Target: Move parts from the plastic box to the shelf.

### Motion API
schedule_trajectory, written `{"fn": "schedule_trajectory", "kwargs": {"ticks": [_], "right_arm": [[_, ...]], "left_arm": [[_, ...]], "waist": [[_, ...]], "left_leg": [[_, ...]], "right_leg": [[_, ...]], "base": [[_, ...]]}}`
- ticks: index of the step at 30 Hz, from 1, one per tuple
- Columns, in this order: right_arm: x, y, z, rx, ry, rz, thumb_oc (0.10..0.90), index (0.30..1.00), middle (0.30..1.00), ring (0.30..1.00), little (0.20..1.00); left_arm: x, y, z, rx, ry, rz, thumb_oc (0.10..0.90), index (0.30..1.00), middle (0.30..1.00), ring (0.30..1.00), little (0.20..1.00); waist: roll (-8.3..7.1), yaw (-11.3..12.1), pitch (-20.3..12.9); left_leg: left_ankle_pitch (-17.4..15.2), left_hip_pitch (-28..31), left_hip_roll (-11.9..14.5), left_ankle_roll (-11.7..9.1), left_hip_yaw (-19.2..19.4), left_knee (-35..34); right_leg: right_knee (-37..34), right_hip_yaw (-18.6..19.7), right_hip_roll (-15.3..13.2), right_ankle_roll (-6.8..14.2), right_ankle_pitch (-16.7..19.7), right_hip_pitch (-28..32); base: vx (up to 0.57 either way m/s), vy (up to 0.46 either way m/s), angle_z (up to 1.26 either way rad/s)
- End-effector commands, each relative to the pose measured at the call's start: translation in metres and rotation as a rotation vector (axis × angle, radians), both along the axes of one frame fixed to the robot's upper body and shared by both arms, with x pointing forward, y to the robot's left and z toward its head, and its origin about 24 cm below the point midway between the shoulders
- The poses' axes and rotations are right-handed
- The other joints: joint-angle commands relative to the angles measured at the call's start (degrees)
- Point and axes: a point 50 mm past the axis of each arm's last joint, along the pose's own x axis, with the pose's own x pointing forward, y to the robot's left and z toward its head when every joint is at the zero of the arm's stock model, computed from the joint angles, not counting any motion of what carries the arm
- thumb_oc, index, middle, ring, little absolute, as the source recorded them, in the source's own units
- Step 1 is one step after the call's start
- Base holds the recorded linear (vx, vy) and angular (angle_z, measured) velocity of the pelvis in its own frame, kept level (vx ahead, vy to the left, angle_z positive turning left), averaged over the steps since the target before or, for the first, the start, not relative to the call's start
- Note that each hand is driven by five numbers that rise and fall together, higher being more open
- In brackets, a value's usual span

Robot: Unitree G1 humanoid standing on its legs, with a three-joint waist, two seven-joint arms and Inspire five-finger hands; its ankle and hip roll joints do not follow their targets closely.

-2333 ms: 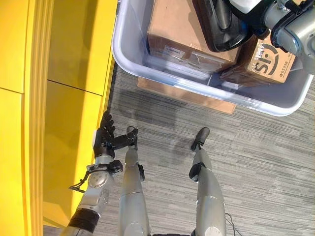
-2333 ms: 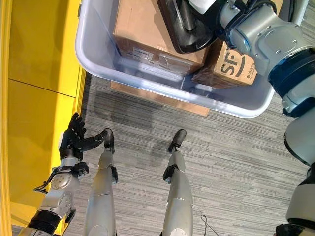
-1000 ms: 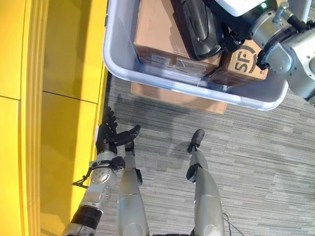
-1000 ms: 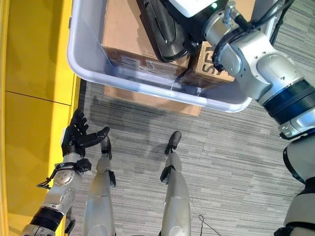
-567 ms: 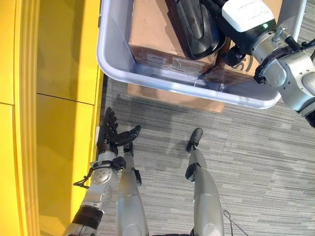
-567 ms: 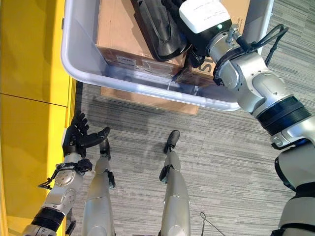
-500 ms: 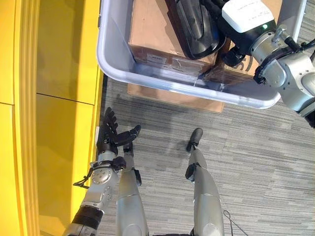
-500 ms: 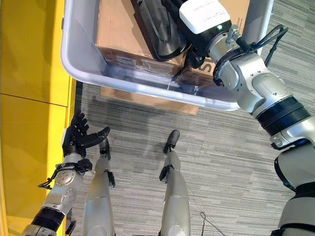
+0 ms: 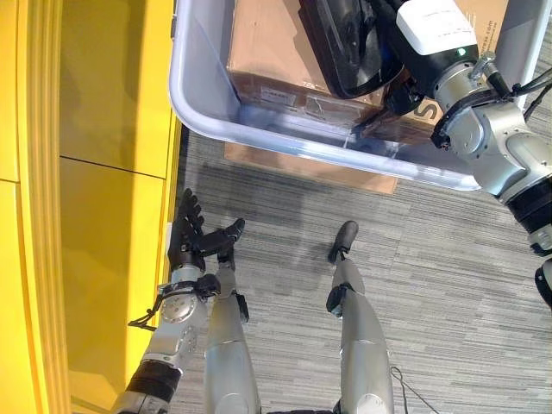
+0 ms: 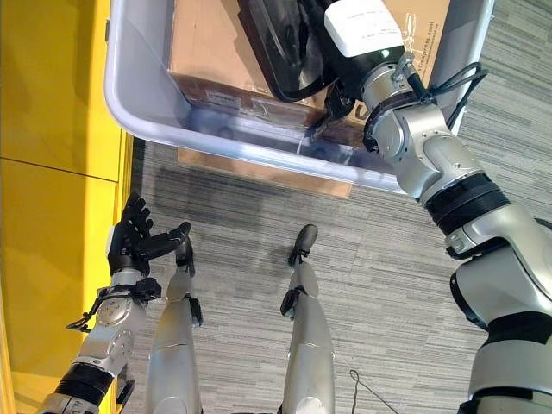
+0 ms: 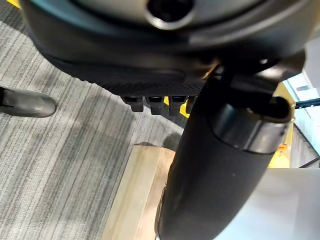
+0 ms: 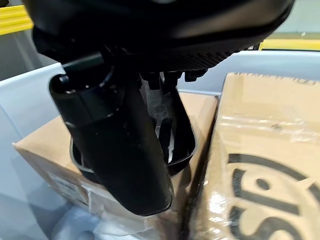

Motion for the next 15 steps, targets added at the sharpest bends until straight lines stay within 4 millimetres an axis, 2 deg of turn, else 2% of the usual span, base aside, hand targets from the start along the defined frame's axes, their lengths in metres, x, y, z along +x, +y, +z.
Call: {"fn": "schedule_trajectory", "kwargs": {"ticks": [1, 15], "right_arm": [[-0.0180, -0.0092, 0.0608, 0.089, -0.242, 0.000, 0.900, 1.000, 1.000, 1.000, 1.000], [-0.0187, -0.0075, 0.0564, 0.084, -0.287, -0.009, 0.900, 1.000, 1.000, 1.000, 1.000]], "left_arm": [[-0.0017, -0.0060, 0.0228, 0.039, -0.131, -0.021, 0.900, 1.000, 1.000, 1.000, 1.000], [-0.0001, -0.0107, 0.0247, 0.042, -0.138, -0.018, 0.900, 1.000, 1.000, 1.000, 1.000]], "waist": [[2.95, 1.07, -0.20], [3.31, 0.87, -0.20]], "left_leg": [[-2.82, 2.08, 0.48, 1.35, 3.56, 1.28], [-3.91, -0.65, 0.34, 1.65, 2.91, 3.89]], "right_leg": [[17.04, 6.72, -3.94, 6.79, -11.05, 0.33], [20.14, 6.73, -4.23, 6.63, -12.14, -1.81]], "base": [[0.00, 0.000, 0.00], [0.00, 0.001, 0.03]]}}
